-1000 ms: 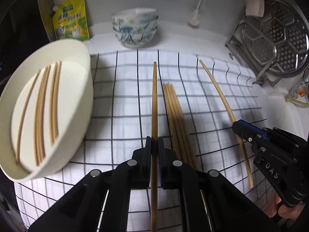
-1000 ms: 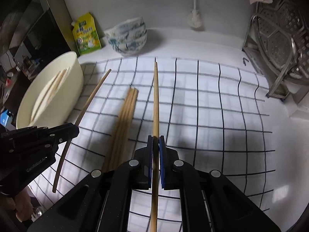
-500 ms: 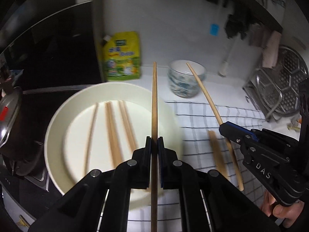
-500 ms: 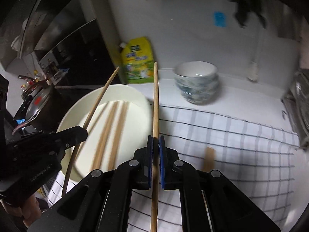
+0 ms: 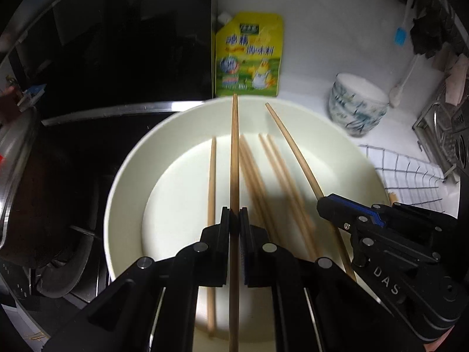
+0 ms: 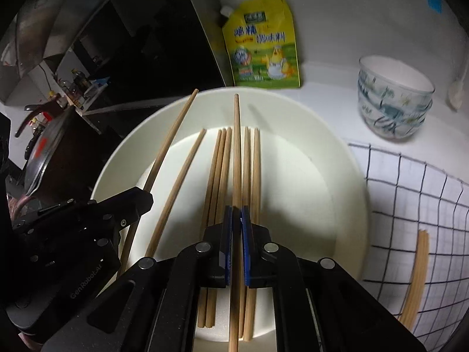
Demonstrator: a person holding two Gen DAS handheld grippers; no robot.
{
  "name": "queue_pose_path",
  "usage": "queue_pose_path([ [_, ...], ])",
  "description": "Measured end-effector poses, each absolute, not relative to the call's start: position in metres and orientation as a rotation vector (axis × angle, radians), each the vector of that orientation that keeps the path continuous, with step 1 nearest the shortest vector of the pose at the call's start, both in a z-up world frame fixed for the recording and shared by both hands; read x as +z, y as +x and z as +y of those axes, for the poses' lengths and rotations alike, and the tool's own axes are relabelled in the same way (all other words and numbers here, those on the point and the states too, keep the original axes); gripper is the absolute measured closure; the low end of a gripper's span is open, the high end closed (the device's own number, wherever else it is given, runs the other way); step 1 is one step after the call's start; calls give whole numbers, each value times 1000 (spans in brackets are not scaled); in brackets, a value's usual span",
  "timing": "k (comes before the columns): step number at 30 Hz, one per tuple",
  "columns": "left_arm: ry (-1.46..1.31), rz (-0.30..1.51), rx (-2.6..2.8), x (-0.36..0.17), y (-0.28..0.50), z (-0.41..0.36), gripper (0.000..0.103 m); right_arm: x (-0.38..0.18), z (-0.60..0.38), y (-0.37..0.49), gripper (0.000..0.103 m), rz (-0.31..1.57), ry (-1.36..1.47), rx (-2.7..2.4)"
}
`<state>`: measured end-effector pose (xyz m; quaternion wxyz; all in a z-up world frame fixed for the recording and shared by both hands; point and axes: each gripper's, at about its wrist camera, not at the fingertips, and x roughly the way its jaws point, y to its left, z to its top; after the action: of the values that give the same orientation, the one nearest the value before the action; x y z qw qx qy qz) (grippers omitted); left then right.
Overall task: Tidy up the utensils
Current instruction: 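Open both grippers to release the chopsticks into the basin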
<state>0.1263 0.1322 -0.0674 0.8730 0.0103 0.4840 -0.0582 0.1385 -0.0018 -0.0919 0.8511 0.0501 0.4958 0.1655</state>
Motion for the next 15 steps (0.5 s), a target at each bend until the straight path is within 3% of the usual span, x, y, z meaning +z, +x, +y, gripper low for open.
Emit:
queue_pose_path([
  [15, 20, 1091, -135, -98, 141, 141, 95, -119, 9, 147, 97, 1119, 116, 314],
])
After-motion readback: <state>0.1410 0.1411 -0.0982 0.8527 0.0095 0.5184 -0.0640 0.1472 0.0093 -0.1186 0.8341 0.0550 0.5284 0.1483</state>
